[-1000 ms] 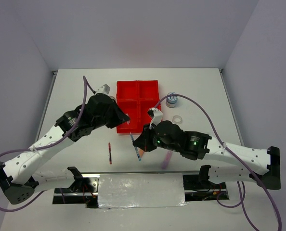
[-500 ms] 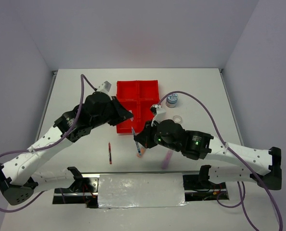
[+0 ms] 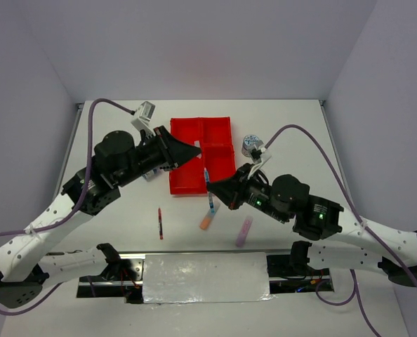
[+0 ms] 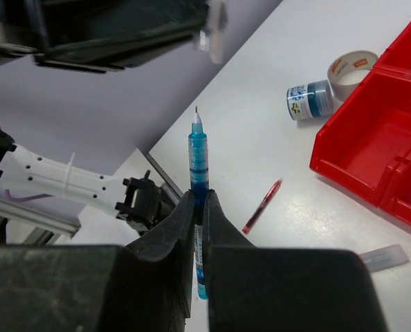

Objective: Sort the stationery into containers
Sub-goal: Close the pen cap on the pen.

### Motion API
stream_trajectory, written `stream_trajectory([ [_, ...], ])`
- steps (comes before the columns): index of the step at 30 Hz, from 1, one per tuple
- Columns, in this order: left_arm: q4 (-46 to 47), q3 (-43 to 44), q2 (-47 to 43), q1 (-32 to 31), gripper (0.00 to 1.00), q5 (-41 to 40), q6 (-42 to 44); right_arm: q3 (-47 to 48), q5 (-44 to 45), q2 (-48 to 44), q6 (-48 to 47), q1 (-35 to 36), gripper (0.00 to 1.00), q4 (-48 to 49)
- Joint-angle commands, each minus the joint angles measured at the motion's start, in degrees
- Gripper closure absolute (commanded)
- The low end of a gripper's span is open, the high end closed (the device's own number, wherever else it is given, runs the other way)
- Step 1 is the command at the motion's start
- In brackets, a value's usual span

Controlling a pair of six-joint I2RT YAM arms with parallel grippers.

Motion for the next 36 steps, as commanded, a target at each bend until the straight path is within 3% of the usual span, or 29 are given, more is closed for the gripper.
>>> stream_trajectory([
  [1,11.2,-1.6,-2.5,-0.2,1.00,4.6,2.9,2.6,1.6,1.7,-3.0,0.4,1.00,2.2],
  [19,16.7,-2.4,-2.8,-0.2,1.00,12.4,6.5,4.1,-1.7,2.1,-2.9,0.4,1.00,2.7],
  [36,15.1,-4.9,-5.2,-0.2,1.00,10.5,6.8,4.7,-2.2,0.5,-4.3,0.4,1.00,4.3],
])
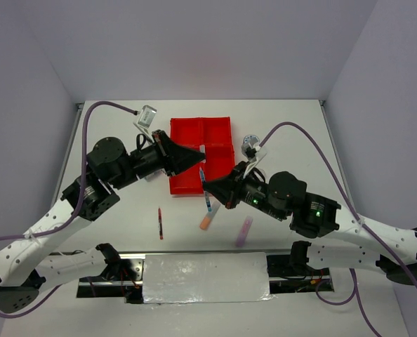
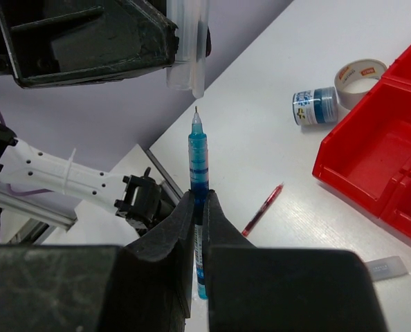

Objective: Sort the stationery into containers
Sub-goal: Close the pen cap on the pen.

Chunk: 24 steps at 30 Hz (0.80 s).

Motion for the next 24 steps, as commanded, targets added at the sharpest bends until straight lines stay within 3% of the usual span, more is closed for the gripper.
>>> stream_trajectory([
  [1,2.3,0.4,-2.0,-0.2,1.00,-0.6,1.3,2.3,-1.1,-1.5,-1.5,0.4,1.00,3.7],
  [24,2.8,0.7,-1.2,-0.2,1.00,-0.6,1.8,2.8,0.9,-1.5,-2.5,0.4,1.00,4.1],
])
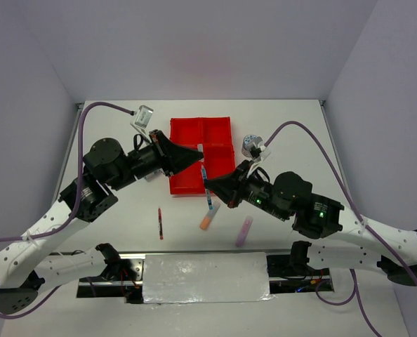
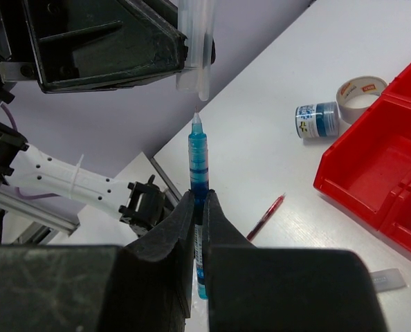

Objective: Sort the stationery into containers
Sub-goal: Close the pen cap on the pen.

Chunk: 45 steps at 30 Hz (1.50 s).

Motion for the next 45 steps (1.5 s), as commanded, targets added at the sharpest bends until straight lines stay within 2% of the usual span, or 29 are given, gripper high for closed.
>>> stream_trajectory([
  [1,3.2,0.6,-0.1,-0.2,1.00,0.7,1.8,2.9,1.5,0.1,-1.0,0.4,1.00,2.4],
  [45,5.0,-3.4,-1.3,-0.3,1.00,2.4,-0.6,7.2,5.1,2.4,-0.9,0.3,1.00,1.8],
])
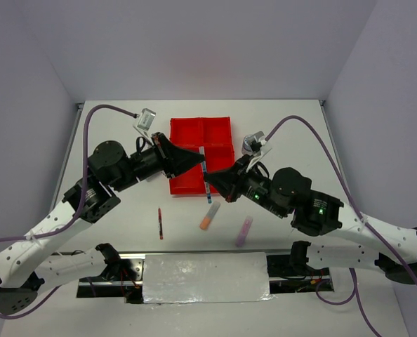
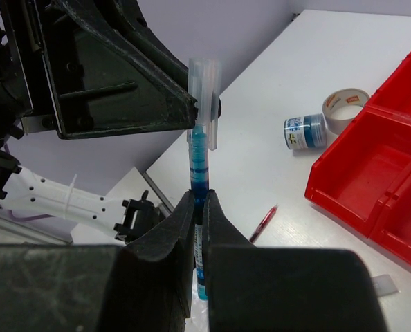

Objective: Sort the stationery into containers
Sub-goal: Close the pen cap on the pen.

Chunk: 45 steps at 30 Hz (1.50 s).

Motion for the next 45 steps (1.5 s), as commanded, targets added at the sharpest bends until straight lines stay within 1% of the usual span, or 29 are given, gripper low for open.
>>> stream_trajectory([
  [1,4.0,-0.8,-1.2,-0.3,1.00,1.3,-0.3,4.0,1.7,0.3,-0.8,0.3,1.00,2.8],
  [6,3.7,-1.0,-1.6,-0.4,1.00,0.8,-0.3,5.2,3.8,1.5,-1.2,0.4,1.00,4.4],
  [12,3.2,-1.0,-1.6,-0.4,1.00,1.4,0.3,7.1,4.2,3.2,-3.9,-0.6,1.00,6.1],
  [17,3.0,-0.3,-0.9,-0.4,1.00,6.3,3.8,9.9,3.8,3.9,-7.8,-2.3,1.00,6.0],
  [18,1.7,0.0,-0.7,-0.4,1.00,7.1,4.6,10.5,3.7,4.0,-8.4,-2.9,1.00,5.7],
  [21,-1.5,1.6,0.1,-0.4,1.00,8.5,7.6,12.3,0.3,4.3,-11.5,-3.5,1.00,5.5],
  [25,-3.1,2.2,-0.5,-0.4,1.00,7.4,9.9,12.8,-4.5,4.4,-14.1,-3.5,1.00,5.6],
  [31,-1.4,1.2,-0.9,-0.5,1.00,7.8,9.4,10.8,-2.4,3.5,-13.6,-3.4,1.00,8.4],
  [34,-2.0,1.5,-1.1,-0.5,1.00,7.0,9.9,12.2,-5.1,4.2,-14.5,-3.5,1.00,8.1],
  [36,-2.4,1.8,-1.5,-0.5,0.91,6.1,10.2,12.9,-7.1,4.9,-14.7,-3.5,1.00,7.8],
  [40,-3.2,3.4,-1.7,-0.5,0.81,4.9,11.0,11.9,-8.2,4.6,-14.0,-3.5,1.00,9.1],
  [41,-3.3,3.6,-1.6,-0.5,0.81,4.9,11.3,11.8,-8.3,4.7,-14.1,-3.5,1.00,9.1],
  [44,-3.7,4.7,-1.6,-0.5,0.91,4.2,11.7,11.8,-9.2,5.0,-13.8,-3.5,1.00,9.1],
  [45,-4.4,5.2,-1.4,-0.5,0.90,4.3,12.0,11.8,-9.4,5.2,-13.6,-3.5,1.00,9.2],
])
